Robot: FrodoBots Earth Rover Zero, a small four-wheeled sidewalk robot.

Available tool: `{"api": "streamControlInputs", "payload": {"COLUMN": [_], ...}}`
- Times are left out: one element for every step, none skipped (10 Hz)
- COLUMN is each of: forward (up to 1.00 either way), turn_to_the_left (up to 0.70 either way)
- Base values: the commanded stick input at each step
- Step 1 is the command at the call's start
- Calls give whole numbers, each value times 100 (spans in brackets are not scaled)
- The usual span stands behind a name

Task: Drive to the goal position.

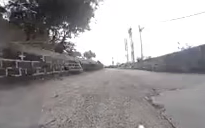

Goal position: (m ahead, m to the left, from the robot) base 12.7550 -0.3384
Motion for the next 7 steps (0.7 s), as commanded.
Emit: {"api": "streamControlInputs", "payload": {"forward": [70,70,70,70,70,70,70], "turn_to_the_left": [0,0,0,0,0,0,0]}}
